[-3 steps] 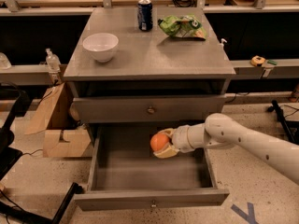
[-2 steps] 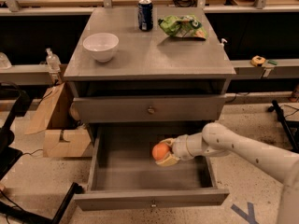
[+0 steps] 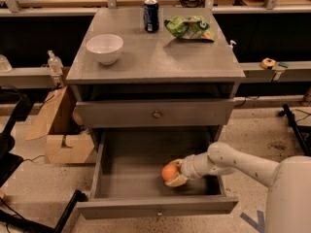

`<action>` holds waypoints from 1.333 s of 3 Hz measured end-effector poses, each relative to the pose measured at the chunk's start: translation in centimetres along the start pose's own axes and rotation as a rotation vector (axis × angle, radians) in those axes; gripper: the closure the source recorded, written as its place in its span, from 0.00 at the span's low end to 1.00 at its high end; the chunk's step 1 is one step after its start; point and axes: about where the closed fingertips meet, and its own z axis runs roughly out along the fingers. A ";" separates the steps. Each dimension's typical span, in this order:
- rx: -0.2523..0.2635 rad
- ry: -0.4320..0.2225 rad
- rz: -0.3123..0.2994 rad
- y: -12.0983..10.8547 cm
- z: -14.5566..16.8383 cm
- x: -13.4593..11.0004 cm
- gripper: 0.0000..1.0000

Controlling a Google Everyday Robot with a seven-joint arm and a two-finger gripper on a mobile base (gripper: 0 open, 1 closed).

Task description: Place orange into middle drawer

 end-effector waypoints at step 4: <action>-0.033 0.025 0.079 1.0 2.2 2.4 0.41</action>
Offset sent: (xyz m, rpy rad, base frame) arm -0.0092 -0.0003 -0.0388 -0.0113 0.0813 -0.0318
